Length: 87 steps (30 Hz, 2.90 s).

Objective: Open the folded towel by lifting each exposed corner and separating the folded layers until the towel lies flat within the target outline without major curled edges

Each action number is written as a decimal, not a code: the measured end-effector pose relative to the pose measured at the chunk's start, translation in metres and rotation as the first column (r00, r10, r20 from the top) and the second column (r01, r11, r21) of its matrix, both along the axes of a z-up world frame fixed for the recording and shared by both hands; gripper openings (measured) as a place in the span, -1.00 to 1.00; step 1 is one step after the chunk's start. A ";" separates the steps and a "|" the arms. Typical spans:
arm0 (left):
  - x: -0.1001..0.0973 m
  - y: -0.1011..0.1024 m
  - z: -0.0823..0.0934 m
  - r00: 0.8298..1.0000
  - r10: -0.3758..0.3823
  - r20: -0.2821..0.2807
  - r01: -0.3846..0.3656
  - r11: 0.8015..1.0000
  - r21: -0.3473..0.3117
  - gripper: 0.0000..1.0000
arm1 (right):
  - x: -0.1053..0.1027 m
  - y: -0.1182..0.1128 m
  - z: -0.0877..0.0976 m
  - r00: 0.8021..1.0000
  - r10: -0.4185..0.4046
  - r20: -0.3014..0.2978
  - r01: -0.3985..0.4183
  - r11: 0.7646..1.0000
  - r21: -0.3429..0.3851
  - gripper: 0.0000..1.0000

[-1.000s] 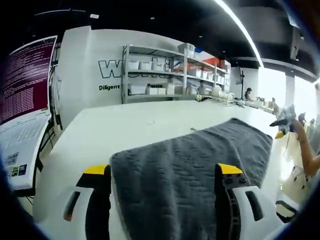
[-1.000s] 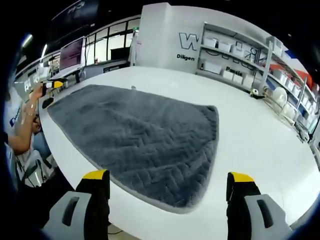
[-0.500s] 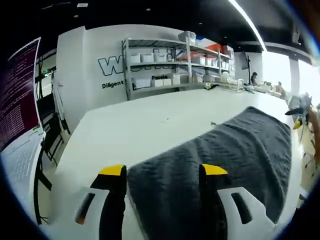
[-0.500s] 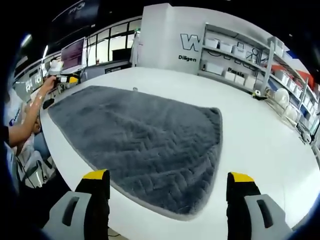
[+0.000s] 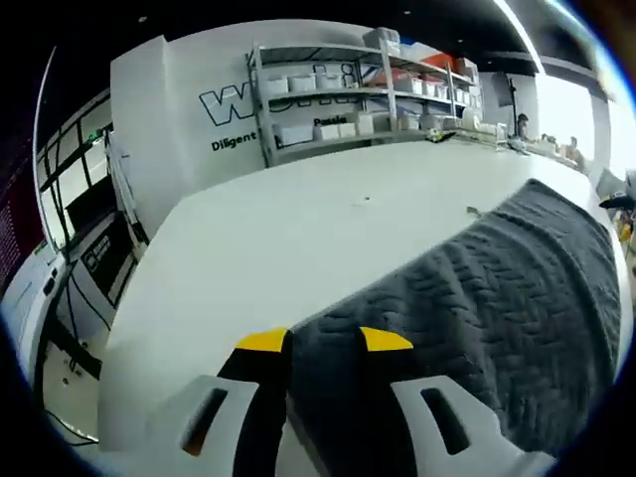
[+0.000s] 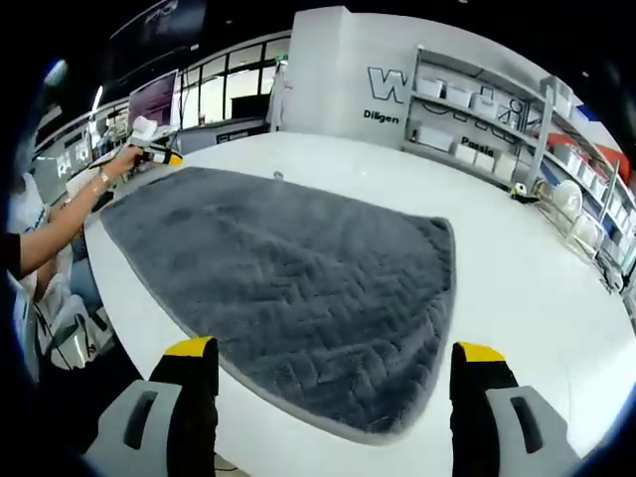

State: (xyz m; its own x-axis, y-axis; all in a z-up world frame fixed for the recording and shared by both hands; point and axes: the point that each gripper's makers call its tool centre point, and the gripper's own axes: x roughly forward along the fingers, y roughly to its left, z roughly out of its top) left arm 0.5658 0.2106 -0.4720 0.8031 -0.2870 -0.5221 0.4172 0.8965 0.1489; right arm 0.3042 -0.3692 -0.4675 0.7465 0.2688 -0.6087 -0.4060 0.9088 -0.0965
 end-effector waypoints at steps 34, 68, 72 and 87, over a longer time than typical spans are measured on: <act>0.017 0.032 -0.022 0.998 0.057 0.009 -0.058 0.973 0.222 -0.88 | -0.005 -0.007 -0.006 1.000 -0.009 0.000 0.009 1.000 0.017 0.99; -0.169 -0.052 0.072 0.953 -0.120 0.277 0.138 0.989 -0.048 0.99 | 0.001 0.029 0.001 0.997 0.071 0.024 -0.072 0.997 0.039 0.99; -0.189 -0.056 0.070 0.946 -0.143 0.292 0.162 0.986 -0.042 0.99 | 0.001 0.031 0.003 0.997 0.073 0.032 -0.074 0.996 0.043 0.99; -0.229 -0.050 0.052 0.955 -0.138 0.262 0.159 0.986 -0.058 0.99 | -0.007 0.047 -0.003 0.993 0.115 0.006 -0.115 0.993 0.014 0.99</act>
State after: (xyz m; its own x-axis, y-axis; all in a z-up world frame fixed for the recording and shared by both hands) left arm 0.3368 0.1608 -0.4198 0.8522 -0.4447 -0.2756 0.5034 0.8404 0.2008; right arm 0.2975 -0.3220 -0.4702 0.7133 0.3620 -0.6001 -0.5074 0.8574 -0.0859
